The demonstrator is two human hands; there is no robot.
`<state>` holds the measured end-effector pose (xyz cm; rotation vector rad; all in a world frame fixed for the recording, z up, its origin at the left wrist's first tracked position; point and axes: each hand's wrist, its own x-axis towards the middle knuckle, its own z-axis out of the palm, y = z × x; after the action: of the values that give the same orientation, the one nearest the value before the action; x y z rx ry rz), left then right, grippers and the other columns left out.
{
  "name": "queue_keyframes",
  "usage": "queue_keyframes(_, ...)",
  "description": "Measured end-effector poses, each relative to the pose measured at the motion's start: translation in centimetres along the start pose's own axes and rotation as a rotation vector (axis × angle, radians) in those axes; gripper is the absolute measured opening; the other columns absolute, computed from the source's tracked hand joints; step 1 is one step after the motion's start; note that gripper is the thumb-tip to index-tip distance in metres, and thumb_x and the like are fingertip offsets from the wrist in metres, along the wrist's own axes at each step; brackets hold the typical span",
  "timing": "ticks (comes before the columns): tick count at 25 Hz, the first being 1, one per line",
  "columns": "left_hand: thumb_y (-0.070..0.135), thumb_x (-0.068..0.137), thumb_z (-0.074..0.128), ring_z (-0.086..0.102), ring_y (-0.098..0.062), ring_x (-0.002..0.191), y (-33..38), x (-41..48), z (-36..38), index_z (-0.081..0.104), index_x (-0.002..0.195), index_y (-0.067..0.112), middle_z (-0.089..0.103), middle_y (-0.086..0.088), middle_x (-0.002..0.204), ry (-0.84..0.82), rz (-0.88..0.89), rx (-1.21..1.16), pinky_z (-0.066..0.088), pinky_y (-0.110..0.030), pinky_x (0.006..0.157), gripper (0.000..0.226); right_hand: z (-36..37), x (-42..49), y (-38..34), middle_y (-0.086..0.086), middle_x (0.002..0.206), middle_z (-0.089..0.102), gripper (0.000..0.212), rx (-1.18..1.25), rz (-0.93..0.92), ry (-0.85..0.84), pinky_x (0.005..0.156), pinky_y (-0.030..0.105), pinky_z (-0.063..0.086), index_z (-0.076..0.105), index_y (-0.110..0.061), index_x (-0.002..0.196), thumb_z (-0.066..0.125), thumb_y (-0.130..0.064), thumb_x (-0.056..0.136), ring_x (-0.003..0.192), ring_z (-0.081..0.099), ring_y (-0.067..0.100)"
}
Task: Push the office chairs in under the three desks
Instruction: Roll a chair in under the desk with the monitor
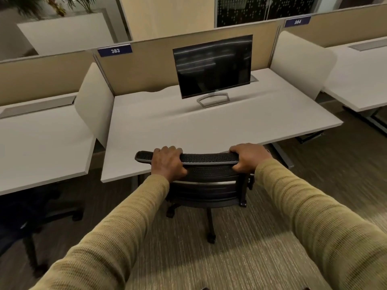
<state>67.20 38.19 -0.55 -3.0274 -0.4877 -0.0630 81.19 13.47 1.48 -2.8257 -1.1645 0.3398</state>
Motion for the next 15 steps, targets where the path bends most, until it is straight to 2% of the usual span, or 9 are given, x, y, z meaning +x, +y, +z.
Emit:
queue_keyframes(3, 0.057, 0.074, 0.061, 0.058, -0.023, 0.087, 0.1, -0.3, -0.3, 0.063, 0.105, 0.024, 0.063, 0.001, 0.092, -0.002, 0.022, -0.001, 0.045, -0.043, 0.087, 0.046, 0.4, -0.8, -0.2, -0.004, 0.107, 0.067, 0.045, -0.019, 0.031, 0.063, 0.075, 0.034, 0.044, 0.059, -0.032, 0.112, 0.064, -0.05, 0.071, 0.093, 0.061, 0.021)
queue_keyframes(5, 0.058, 0.075, 0.061, 0.058, -0.024, 0.091, 0.3, -0.4, -0.7, 0.062, 0.109, 0.023, 0.062, -0.001, 0.096, -0.02, 0.027, 0.0, 0.043, -0.044, 0.089, 0.049, 0.8, -1.7, -0.8, -0.002, 0.115, 0.065, 0.057, -0.047, 0.082, 0.135, 0.087, 0.038, 0.046, 0.054, -0.03, 0.123, 0.066, -0.052, 0.073, 0.101, 0.061, 0.023)
queue_keyframes(7, 0.059, 0.075, 0.062, 0.056, -0.026, 0.096, 0.5, -0.6, -1.1, 0.06, 0.113, 0.022, 0.061, -0.004, 0.103, -0.038, 0.027, 0.014, 0.042, -0.045, 0.091, 0.053, 1.6, -3.1, -1.7, 0.001, 0.127, 0.061, 0.073, -0.038, 0.137, 0.223, 0.104, 0.045, 0.038, 0.046, -0.028, 0.137, 0.067, -0.057, 0.073, 0.115, 0.056, 0.026)
queue_keyframes(11, 0.064, 0.074, 0.065, 0.053, -0.029, 0.105, -0.1, -1.2, -1.4, 0.055, 0.12, 0.018, 0.057, -0.008, 0.113, -0.031, 0.06, 0.009, 0.04, -0.047, 0.097, 0.065, 3.0, -6.4, -3.0, 0.006, 0.156, 0.032, 0.09, 0.064, 0.151, 0.32, 0.121, 0.052, 0.011, 0.023, -0.027, 0.152, 0.064, -0.063, 0.08, 0.146, 0.024, 0.029)
queue_keyframes(15, 0.07, 0.076, 0.062, 0.049, -0.031, 0.117, 0.8, -1.6, -1.8, 0.048, 0.133, 0.017, 0.052, -0.011, 0.128, 0.031, 0.161, -0.027, 0.037, -0.049, 0.105, 0.079, 4.2, -10.0, -3.3, 0.007, 0.165, 0.011, 0.098, 0.165, 0.209, 0.425, 0.123, 0.05, 0.002, 0.01, -0.027, 0.156, 0.065, -0.06, 0.082, 0.152, 0.004, 0.027)
